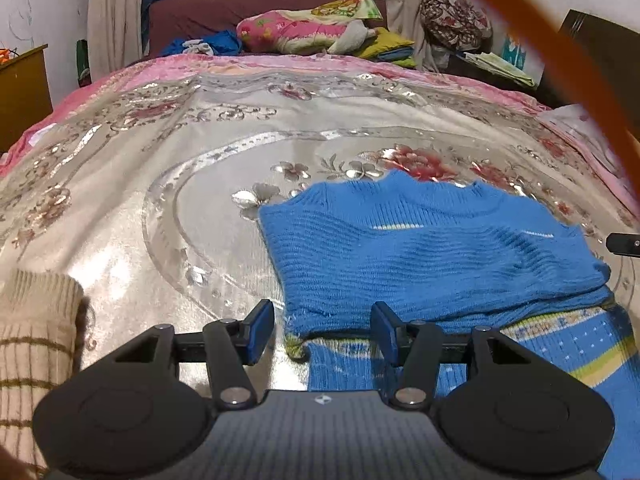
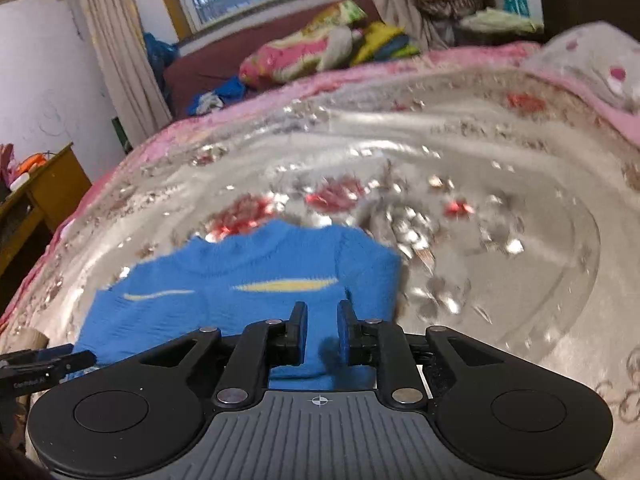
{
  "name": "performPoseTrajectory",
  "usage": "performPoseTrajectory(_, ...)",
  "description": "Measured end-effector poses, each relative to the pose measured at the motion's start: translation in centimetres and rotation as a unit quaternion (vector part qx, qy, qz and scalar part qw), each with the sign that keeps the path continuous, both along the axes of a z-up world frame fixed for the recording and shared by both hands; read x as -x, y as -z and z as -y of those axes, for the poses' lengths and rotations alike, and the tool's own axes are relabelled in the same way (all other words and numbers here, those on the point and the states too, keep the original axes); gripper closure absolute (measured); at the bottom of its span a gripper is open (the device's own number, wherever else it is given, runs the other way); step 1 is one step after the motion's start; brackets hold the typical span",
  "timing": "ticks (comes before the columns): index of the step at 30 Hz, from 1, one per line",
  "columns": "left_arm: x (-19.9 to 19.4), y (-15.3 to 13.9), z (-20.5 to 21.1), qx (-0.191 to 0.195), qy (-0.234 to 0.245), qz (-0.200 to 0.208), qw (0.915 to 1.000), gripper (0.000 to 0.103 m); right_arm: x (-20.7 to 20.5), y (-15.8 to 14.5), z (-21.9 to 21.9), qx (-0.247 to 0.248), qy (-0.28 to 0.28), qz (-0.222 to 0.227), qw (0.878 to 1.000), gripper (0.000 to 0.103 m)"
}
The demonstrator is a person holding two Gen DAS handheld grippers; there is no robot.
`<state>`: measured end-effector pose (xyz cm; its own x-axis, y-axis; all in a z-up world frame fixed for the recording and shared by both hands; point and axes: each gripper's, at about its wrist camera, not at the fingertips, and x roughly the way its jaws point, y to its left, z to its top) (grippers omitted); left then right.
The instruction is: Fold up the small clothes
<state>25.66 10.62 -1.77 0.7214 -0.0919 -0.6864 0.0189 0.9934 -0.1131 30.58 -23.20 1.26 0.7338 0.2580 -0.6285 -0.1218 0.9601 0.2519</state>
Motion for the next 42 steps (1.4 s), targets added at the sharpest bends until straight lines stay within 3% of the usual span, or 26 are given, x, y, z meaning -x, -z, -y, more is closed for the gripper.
performPoseTrajectory(7, -1.0, -0.4, 1.2, -0.036, -0.001, 0.005, 0.9993, 0.045, -1.2, 1.0, -3.4, 0.023, -0.031, -0.002, 0.999, 0.085)
performPoseTrajectory(11, -1.5, -0.1, 1.6, -0.052, -0.001, -0.001, 0.9987, 0.039, -2.3, 2.2, -4.4, 0.042, -0.037, -0.012, 0.998, 0.085)
performPoseTrajectory(20, -2.0, 0.6, 1.4, -0.054, -0.006, -0.01, 0.9985, 0.032, -2.9, 4.0, -4.1, 0.053, -0.037, -0.025, 0.998, 0.085)
performPoseTrajectory(33, -1.9, -0.2, 1.7, -0.068, 0.003, 0.002, 0.9977, 0.032, -2.8, 2.6, -4.2, 0.058, -0.033, -0.013, 0.998, 0.084)
performPoseTrajectory(42, -4.1, -0.1, 1.2, -0.039, -0.017, 0.005, 0.9991, 0.032, -5.0, 3.2, -4.6, 0.065, -0.026, -0.024, 0.997, 0.084)
